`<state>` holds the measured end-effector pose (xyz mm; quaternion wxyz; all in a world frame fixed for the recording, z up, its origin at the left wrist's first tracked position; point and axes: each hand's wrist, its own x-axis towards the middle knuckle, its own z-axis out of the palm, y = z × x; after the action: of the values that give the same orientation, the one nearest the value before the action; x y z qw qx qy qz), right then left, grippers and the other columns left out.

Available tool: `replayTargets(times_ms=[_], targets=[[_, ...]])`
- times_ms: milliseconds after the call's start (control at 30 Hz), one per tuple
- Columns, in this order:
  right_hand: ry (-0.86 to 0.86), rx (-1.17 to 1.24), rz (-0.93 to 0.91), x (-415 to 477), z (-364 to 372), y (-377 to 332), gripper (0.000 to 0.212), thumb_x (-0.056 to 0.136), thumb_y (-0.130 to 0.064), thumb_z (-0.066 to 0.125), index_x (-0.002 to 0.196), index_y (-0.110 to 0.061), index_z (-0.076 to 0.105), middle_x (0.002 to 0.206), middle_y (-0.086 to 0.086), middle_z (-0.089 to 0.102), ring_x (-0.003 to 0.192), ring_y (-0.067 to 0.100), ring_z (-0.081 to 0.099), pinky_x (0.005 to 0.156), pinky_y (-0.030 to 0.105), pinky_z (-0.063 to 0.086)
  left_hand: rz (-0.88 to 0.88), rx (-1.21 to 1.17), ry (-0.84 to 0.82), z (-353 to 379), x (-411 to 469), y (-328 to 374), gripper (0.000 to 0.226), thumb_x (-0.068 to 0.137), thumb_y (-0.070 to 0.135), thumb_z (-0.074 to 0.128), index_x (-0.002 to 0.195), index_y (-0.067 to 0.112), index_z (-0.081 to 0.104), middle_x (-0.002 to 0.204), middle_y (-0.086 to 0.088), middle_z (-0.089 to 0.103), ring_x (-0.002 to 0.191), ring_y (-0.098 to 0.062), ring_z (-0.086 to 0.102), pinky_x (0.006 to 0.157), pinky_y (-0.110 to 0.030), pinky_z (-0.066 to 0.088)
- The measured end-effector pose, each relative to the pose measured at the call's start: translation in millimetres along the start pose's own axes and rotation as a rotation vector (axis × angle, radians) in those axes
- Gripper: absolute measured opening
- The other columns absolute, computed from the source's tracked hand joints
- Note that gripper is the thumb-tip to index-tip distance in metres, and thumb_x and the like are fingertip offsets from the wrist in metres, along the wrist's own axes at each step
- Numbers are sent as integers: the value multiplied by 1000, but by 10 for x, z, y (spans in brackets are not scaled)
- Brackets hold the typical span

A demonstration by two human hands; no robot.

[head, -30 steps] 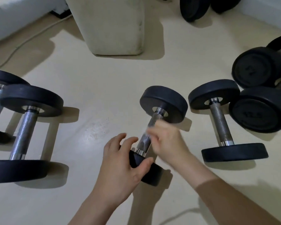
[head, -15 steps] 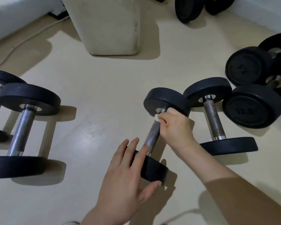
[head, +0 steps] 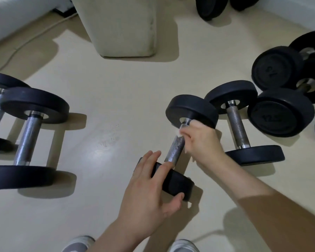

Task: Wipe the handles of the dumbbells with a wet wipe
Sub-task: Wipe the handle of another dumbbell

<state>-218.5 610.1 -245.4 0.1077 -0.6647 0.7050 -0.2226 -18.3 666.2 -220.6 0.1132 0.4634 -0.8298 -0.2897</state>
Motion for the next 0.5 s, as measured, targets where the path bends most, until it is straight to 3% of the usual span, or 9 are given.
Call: replayTargets(times_ms=[67, 200, 334, 401, 501], targets=[[52, 13, 78, 46, 35, 14, 13, 75, -3, 59, 75, -7, 71, 77, 10, 59, 62, 34, 60, 56, 35, 52, -1, -28, 4, -32, 12, -32, 61, 70, 58, 61, 126, 39, 44, 147, 5, 35, 142, -16, 22, 107, -34, 37], [-204, 127, -118, -281, 79, -194, 19, 77, -8, 56, 83, -14, 72, 82, 4, 60, 68, 28, 61, 61, 38, 54, -31, -90, 19, -102, 38, -87, 58, 67, 57, 59, 121, 40, 47, 142, 10, 37, 142, -10, 21, 103, -32, 41], [100, 73, 50, 153, 118, -30, 13, 73, 1, 65, 79, -8, 73, 78, 11, 62, 65, 31, 63, 60, 37, 56, -24, -114, 28, -145, 71, -168, 53, 66, 54, 61, 115, 39, 49, 136, 16, 38, 138, -4, 25, 98, -26, 41], [9, 145, 39, -17, 183, -208, 16, 78, -5, 58, 81, -8, 73, 81, 10, 63, 69, 29, 63, 67, 34, 55, -29, -134, 34, -169, 76, -205, 51, 64, 52, 63, 112, 41, 49, 133, 19, 38, 135, -1, 28, 95, -18, 39], [-155, 152, -125, -177, 155, -280, 16, 76, -7, 57, 79, -11, 72, 79, 6, 63, 68, 25, 63, 61, 33, 54, -60, -185, 43, -199, 104, -231, 49, 62, 49, 65, 107, 45, 47, 127, 28, 37, 130, 2, 33, 91, -5, 31]])
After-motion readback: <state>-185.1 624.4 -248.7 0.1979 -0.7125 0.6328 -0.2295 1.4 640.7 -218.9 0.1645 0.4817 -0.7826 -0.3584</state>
